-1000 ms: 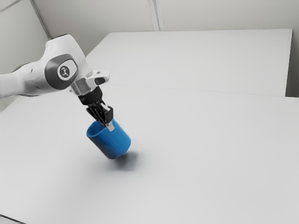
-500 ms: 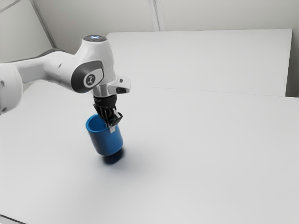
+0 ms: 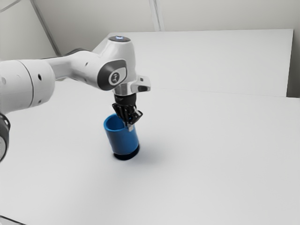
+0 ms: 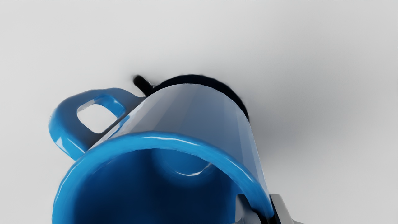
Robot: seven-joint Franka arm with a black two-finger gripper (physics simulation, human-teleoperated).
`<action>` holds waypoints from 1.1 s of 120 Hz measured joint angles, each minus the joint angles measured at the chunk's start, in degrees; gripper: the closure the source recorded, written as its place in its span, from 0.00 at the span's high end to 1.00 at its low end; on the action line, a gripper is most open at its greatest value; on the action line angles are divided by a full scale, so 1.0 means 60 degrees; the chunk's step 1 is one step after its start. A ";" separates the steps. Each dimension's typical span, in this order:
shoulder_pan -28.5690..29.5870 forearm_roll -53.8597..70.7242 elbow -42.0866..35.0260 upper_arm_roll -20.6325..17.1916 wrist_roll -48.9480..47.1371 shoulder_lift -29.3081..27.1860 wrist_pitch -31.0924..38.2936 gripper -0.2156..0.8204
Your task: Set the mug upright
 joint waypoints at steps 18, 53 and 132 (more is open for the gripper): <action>-0.0008 -0.0103 0.0019 -0.0041 -0.0151 0.0130 0.0409 0.03; 0.0012 -0.0282 -0.0007 -0.0056 -0.0336 0.0303 0.0735 0.11; 0.2514 -0.0511 0.2385 -0.1252 0.0052 -0.0278 0.0083 0.69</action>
